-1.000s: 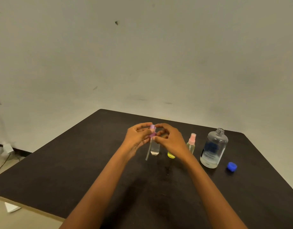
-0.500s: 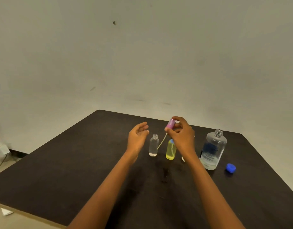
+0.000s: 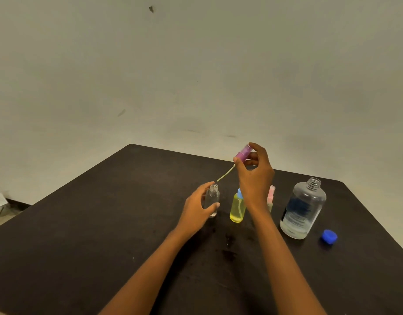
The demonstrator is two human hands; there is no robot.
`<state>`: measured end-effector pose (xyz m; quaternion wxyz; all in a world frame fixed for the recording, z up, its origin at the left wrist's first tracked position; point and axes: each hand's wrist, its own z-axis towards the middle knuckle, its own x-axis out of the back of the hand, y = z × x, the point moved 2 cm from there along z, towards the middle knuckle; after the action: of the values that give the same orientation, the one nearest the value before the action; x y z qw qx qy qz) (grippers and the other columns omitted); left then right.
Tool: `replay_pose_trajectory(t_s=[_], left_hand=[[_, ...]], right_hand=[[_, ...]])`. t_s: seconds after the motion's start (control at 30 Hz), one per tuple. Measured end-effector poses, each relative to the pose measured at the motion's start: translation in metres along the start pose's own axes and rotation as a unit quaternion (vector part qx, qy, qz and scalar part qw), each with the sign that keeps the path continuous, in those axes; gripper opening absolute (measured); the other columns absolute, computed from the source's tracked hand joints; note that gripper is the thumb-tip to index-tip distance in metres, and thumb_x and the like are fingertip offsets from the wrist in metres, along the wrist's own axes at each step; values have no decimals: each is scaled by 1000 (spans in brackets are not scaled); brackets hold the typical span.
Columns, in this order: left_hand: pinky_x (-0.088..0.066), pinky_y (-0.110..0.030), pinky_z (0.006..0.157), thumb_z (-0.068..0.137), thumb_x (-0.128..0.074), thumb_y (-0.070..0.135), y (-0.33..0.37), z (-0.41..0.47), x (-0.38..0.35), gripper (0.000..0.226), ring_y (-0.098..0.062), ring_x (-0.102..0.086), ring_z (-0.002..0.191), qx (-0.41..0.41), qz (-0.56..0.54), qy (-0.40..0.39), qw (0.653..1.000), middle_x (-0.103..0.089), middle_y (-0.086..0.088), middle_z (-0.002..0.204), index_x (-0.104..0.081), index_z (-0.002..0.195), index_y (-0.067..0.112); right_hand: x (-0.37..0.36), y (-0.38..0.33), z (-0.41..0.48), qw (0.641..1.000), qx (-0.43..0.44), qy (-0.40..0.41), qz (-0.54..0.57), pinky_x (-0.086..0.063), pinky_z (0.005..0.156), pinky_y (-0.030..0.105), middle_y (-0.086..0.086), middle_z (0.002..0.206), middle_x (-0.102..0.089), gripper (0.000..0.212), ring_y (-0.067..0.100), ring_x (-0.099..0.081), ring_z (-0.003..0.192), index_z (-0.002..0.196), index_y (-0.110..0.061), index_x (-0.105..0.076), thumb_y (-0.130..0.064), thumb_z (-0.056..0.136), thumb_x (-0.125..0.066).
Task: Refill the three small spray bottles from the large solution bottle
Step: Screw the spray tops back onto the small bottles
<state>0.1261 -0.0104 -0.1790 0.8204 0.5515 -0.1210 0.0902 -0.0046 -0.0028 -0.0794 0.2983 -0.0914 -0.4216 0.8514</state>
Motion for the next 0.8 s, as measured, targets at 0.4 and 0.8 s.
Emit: replay_pose_trajectory(t_s=[0.4, 0.8], left_hand=[[-48, -10, 81, 82, -69, 18, -3, 1, 2, 49, -7, -59, 106, -21, 38, 6, 999, -60, 12, 111, -50, 127, 22], [-52, -30, 92, 81, -71, 20, -3, 2, 3, 56, -14, -61, 108, -9, 39, 9, 999, -61, -3, 121, -37, 125, 28]], right_hand=[[-16, 14, -5, 972, 27, -214, -87, -51, 75, 22, -5, 95, -57, 41, 12, -58, 84, 113, -20, -53, -13, 76, -70], [-18, 8, -9, 909, 98, -343, -215, -55, 77, 36, 3, 103, -59, 40, 17, -58, 84, 108, -19, -48, -12, 75, -70]])
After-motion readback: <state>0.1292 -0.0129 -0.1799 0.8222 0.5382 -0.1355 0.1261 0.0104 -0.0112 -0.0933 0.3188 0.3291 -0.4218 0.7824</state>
